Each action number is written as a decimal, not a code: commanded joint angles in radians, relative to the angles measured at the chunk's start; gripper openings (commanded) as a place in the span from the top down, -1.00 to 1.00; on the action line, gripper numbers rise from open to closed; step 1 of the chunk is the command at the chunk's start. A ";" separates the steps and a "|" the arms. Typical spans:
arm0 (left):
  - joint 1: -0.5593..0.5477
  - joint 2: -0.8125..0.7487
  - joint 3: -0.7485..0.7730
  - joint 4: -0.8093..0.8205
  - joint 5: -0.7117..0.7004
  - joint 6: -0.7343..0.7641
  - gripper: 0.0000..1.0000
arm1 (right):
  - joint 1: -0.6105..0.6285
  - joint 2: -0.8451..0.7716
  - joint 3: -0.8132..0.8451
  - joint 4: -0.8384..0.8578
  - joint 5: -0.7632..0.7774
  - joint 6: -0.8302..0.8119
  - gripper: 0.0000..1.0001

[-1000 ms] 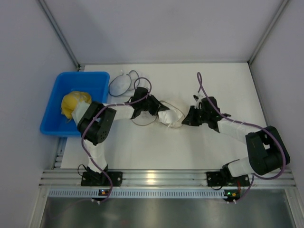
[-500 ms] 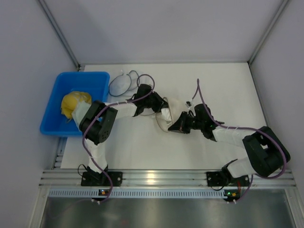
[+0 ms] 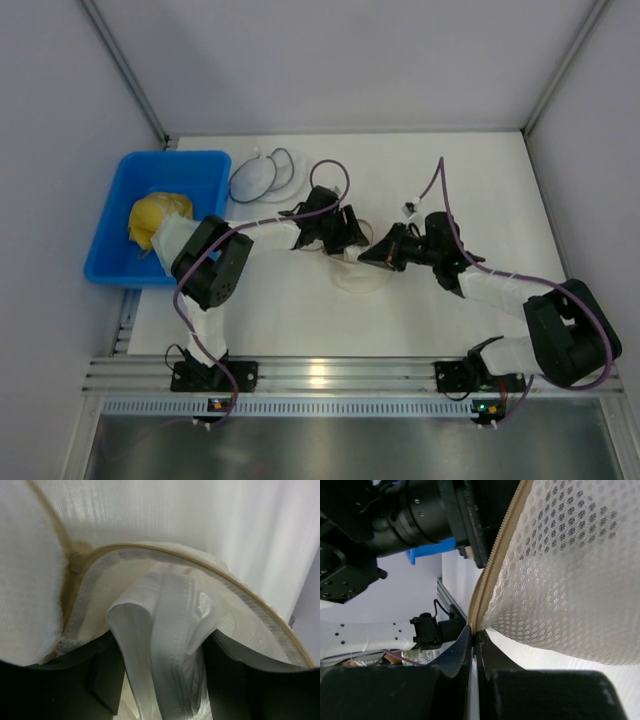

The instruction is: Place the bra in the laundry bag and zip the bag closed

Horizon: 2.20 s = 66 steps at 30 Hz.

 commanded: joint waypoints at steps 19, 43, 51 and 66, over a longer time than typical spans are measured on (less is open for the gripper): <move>0.163 -0.445 -0.019 -0.396 -0.156 0.466 -0.50 | -0.035 -0.154 -0.070 -0.190 0.008 -0.206 1.00; 0.380 -0.195 -0.088 -0.399 -0.210 0.527 -0.06 | -0.053 -0.191 -0.086 -0.211 0.004 -0.235 1.00; 0.325 -0.159 -0.140 -0.352 -0.198 0.536 0.62 | -0.062 -0.189 -0.076 -0.214 0.002 -0.252 1.00; 0.294 -0.445 0.136 -0.435 -0.291 0.840 1.00 | -0.099 -0.217 0.038 -0.383 -0.035 -0.462 1.00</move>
